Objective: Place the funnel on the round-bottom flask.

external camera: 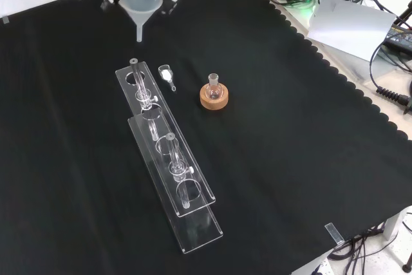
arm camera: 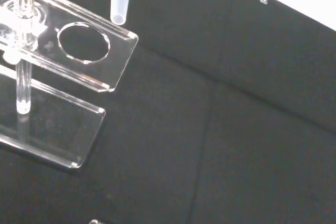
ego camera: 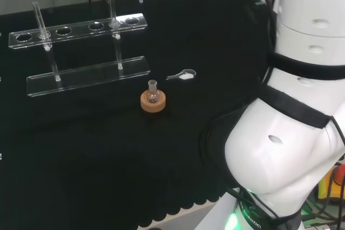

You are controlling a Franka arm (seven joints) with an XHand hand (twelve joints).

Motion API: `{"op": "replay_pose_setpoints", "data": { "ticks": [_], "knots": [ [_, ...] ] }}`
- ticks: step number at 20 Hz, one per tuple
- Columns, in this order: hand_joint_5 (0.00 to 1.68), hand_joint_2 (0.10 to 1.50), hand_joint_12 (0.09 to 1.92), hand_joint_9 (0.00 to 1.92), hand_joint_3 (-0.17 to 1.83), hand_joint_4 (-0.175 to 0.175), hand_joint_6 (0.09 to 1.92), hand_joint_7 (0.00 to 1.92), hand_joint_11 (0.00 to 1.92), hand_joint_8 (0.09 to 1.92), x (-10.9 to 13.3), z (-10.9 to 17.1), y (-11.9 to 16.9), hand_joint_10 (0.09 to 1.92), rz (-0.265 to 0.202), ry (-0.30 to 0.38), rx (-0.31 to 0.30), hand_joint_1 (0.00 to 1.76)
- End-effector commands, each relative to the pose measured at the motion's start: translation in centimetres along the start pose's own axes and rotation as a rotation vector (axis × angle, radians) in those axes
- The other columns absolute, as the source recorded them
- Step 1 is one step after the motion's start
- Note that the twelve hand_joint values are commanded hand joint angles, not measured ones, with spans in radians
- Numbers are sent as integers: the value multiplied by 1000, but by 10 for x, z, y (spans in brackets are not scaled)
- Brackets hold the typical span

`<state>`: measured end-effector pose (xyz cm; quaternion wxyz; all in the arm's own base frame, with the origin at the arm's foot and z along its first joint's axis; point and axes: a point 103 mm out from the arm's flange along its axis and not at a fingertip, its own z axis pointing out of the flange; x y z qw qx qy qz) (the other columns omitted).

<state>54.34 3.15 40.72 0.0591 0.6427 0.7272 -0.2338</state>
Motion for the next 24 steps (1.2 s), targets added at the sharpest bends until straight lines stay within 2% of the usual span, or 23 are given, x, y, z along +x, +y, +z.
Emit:
{"op": "replay_pose_setpoints", "data": {
  "ticks": [1, 5, 11, 24],
  "knots": [
    [558, 681, 1339, 687, 588, -14, 118, 598, 275, 751, 6, 0, -46, 577, 50, 28, 10, 789],
    [557, 681, 1338, 695, 589, -14, 119, 598, 280, 754, 11, 8, -67, 576, 62, 50, 14, 787],
    [562, 682, 1338, 709, 593, -17, 124, 605, 295, 758, 24, 40, -94, 575, 90, 84, 40, 786],
    [573, 684, 1331, 725, 602, -21, 137, 617, 314, 760, 31, 96, -119, 569, 105, 108, 72, 790]
  ]
}}
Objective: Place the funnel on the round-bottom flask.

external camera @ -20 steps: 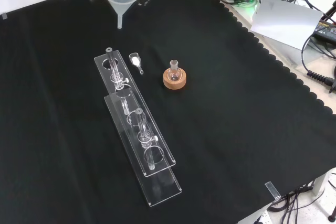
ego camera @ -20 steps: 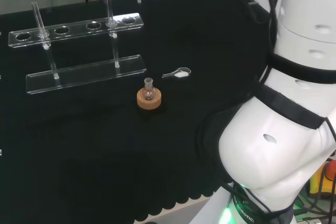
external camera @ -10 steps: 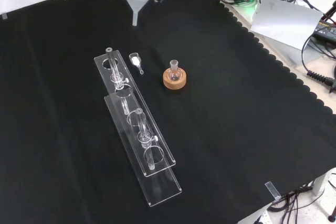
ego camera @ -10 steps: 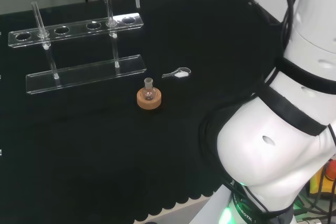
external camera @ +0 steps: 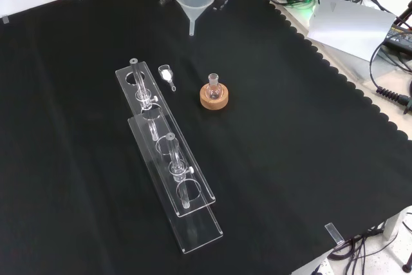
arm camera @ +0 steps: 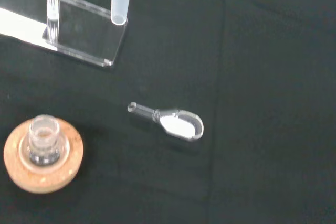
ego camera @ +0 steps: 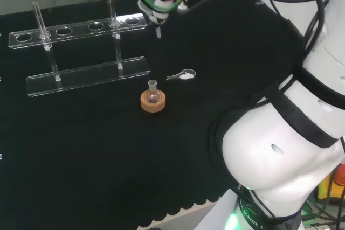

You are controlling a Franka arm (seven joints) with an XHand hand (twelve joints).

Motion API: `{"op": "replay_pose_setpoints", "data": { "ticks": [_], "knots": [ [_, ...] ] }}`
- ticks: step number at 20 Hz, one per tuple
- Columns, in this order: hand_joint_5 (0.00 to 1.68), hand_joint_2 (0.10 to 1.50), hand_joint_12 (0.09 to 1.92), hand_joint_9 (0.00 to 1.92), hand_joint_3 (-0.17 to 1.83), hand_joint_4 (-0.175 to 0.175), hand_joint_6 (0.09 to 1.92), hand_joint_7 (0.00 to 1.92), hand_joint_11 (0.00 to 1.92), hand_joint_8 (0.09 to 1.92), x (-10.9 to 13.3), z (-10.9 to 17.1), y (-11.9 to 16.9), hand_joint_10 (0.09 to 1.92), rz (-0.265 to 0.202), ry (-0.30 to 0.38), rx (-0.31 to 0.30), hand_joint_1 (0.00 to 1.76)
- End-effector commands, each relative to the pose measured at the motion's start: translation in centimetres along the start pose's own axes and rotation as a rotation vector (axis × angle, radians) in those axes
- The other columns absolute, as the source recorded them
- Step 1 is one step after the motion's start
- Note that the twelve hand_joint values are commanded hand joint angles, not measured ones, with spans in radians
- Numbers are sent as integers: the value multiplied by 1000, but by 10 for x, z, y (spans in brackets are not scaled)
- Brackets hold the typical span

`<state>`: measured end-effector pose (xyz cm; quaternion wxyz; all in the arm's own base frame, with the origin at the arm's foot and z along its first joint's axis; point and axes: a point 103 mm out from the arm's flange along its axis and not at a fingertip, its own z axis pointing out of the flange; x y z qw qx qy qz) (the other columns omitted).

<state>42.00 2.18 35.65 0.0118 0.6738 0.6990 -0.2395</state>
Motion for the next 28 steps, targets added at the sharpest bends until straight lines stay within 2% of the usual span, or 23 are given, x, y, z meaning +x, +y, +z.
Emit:
{"op": "replay_pose_setpoints", "data": {
  "ticks": [1, 14, 28],
  "knots": [
    [572, 684, 1330, 726, 603, -21, 138, 618, 315, 760, 0, 24, -12, 569, 43, 37, -14, 790],
    [568, 680, 1326, 735, 614, -24, 149, 622, 325, 759, 36, 61, 0, 562, -9, 45, 34, 792],
    [567, 677, 1320, 741, 623, -27, 165, 626, 335, 760, 53, 87, 7, 559, -47, 60, 50, 793]
  ]
}}
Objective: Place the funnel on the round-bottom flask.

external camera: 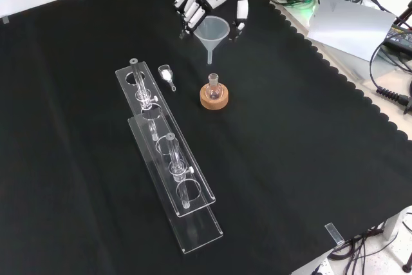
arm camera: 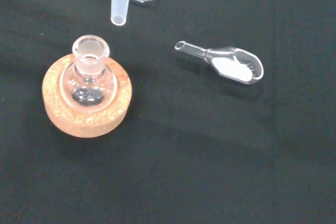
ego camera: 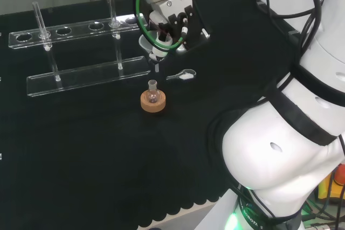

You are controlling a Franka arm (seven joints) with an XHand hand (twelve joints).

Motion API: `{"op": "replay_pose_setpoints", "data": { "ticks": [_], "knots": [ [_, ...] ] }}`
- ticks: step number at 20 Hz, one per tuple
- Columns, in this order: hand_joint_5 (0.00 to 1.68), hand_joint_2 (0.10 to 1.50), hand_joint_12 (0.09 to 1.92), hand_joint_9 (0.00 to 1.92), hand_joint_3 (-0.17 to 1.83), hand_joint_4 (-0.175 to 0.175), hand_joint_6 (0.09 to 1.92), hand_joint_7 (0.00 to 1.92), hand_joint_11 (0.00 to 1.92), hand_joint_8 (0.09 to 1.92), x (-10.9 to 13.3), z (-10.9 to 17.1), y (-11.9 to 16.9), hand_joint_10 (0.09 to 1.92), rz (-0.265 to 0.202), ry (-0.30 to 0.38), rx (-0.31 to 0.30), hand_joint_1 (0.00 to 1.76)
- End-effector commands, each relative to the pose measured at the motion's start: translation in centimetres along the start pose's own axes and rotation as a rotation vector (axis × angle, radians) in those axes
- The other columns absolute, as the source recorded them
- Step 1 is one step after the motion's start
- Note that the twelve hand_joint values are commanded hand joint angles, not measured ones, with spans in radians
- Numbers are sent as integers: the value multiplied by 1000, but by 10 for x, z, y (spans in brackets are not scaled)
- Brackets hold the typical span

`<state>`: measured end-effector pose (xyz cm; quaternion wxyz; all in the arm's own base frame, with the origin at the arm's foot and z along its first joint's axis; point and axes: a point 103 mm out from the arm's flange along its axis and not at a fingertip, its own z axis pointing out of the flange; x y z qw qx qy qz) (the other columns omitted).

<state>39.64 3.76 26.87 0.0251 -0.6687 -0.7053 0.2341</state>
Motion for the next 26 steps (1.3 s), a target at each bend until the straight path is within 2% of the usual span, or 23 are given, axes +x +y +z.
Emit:
{"op": "replay_pose_setpoints", "data": {
  "ticks": [1, 19, 26],
  "knots": [
    [567, 677, 1320, 742, 624, -27, 166, 626, 336, 760, 6, 10, 3, 559, -15, 1, 13, 793],
    [557, 675, 1315, 748, 632, -30, 185, 628, 349, 762, 12, 20, 13, 558, -29, -6, 24, 792],
    [554, 674, 1314, 748, 634, -31, 193, 628, 351, 763, 17, 16, 15, 558, -29, -15, 13, 791]
  ]
}}
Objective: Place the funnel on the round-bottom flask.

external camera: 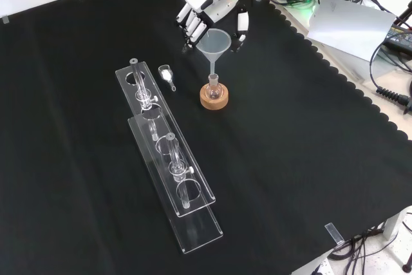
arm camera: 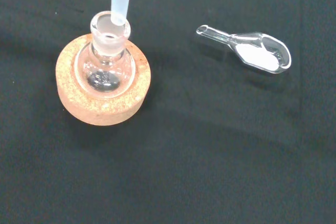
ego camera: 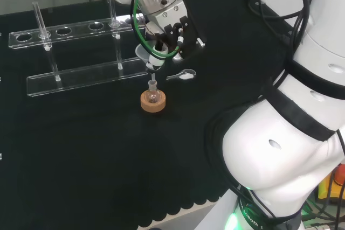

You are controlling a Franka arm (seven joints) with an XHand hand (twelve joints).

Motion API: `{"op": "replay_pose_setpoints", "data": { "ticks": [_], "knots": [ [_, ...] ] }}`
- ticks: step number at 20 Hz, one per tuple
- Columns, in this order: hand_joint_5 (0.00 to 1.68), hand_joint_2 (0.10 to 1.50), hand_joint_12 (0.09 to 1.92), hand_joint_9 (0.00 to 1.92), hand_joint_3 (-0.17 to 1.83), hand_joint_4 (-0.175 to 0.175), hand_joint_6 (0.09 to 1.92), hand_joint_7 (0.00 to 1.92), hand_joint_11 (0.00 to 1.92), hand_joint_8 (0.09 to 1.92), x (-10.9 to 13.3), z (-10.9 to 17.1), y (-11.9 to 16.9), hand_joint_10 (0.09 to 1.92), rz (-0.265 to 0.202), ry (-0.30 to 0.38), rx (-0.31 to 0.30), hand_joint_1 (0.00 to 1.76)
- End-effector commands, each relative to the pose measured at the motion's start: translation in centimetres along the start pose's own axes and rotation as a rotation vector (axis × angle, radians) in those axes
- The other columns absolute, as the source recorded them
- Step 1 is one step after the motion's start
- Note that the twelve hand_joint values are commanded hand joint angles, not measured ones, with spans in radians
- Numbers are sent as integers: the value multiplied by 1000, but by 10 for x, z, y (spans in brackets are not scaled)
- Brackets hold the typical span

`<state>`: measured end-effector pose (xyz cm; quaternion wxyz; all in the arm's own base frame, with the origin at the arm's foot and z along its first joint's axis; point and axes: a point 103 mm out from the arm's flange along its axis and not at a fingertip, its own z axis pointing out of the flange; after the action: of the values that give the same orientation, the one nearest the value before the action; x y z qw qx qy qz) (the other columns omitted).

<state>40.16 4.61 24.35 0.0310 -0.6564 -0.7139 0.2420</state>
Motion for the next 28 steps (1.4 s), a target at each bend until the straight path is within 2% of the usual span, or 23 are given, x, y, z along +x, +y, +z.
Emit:
{"op": "replay_pose_setpoints", "data": {
  "ticks": [1, 8, 28],
  "knots": [
    [554, 674, 1313, 749, 634, -31, 194, 629, 352, 764, 3, -2, 1, 558, 1, -7, -1, 791],
    [552, 675, 1313, 750, 636, -32, 203, 629, 353, 765, 2, 6, 7, 558, -9, 16, 16, 790],
    [545, 676, 1312, 751, 640, -33, 232, 630, 357, 767, 3, 14, 14, 560, -7, 15, 32, 789]
  ]
}}
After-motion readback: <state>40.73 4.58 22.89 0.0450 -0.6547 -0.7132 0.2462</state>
